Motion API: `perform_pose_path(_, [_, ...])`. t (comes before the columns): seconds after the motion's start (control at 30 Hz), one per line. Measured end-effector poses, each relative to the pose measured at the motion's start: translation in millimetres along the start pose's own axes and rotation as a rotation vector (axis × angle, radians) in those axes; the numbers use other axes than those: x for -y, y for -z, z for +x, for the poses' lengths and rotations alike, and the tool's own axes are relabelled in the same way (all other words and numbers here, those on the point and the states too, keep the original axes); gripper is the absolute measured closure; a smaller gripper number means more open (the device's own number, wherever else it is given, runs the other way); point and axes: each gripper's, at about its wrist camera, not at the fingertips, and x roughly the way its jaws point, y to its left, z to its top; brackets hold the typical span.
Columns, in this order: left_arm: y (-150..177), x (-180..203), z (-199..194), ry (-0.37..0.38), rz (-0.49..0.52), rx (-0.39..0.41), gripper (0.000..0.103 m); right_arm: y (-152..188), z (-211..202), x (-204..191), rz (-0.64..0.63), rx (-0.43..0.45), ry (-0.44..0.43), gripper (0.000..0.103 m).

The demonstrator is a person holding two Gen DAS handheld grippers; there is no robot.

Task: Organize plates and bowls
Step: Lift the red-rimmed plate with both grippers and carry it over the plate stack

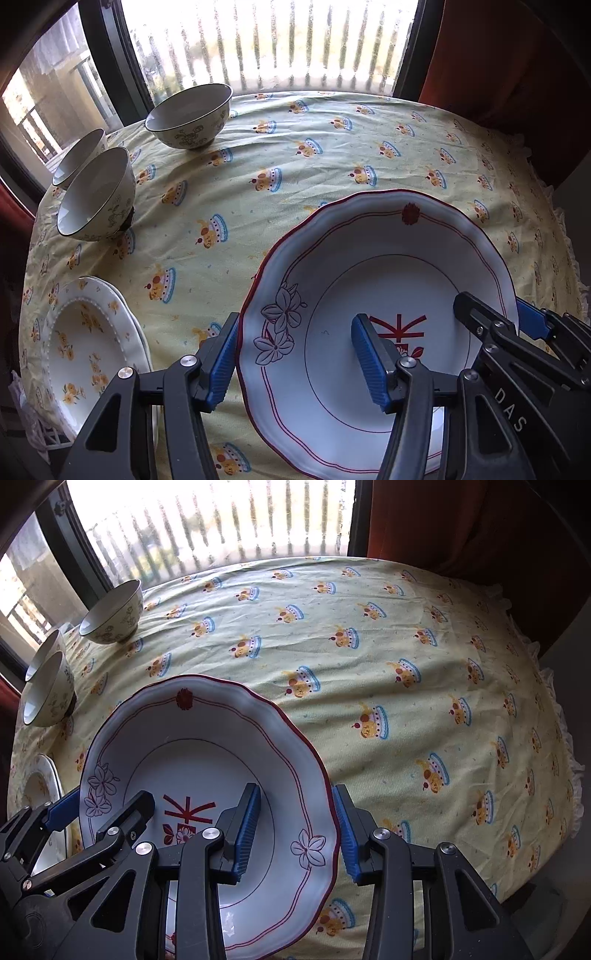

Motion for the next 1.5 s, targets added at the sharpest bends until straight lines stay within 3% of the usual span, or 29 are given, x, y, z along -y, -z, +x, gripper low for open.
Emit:
perform_pose_path(0.77, [46,-127,-45,0.04,-0.041,0.062,0.043,41,-55,-130,-0.004,0.092,0.028,0.058])
perform_pose_path(1.1, [61,-189,-45,0.031,-0.096,0.058,0.043,54,-52,-195,-0.053,0.093,0.014,0.058])
perform_pose_path(1.5, [67,-237,-14,0.041,-0.159,-0.024,0.043,53,-24,-252,-0.116,0.023,0.018,0.058])
